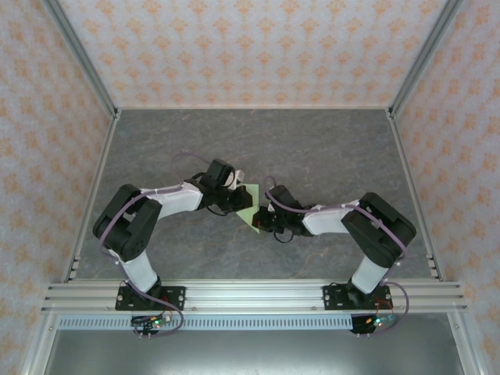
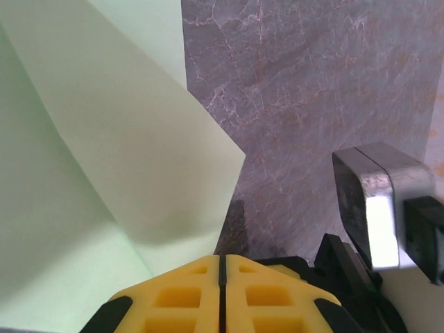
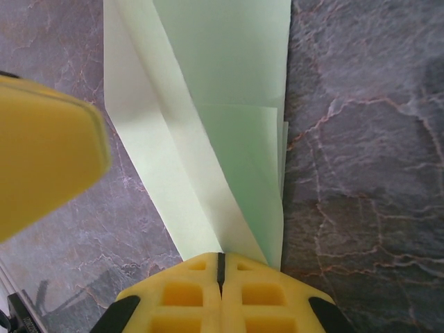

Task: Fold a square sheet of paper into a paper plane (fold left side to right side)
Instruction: Fourth fold the wing at the center of the table.

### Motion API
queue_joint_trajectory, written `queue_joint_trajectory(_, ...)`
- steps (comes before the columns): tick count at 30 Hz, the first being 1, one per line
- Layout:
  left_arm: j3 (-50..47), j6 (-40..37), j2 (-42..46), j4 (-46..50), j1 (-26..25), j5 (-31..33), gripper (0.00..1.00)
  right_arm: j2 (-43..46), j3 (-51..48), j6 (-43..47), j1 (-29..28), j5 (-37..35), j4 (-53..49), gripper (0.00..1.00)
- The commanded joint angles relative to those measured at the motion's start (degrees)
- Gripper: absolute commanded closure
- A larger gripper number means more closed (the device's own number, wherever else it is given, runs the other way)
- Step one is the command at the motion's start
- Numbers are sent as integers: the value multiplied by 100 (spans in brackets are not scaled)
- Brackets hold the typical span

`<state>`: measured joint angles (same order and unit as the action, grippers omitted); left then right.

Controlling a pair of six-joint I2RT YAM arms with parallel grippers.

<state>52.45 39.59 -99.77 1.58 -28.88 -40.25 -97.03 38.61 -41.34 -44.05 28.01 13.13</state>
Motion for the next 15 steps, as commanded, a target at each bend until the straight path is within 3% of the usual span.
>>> queue_joint_trajectory(1,-23,92,-129,-363,-43,-151,92,-457,-179,96,-33,-191,-1184,100)
queue_joint_trajectory(15,22,135,-829,-655,-86,-162,93,-492,-73,232,-33,-230,-1467,100)
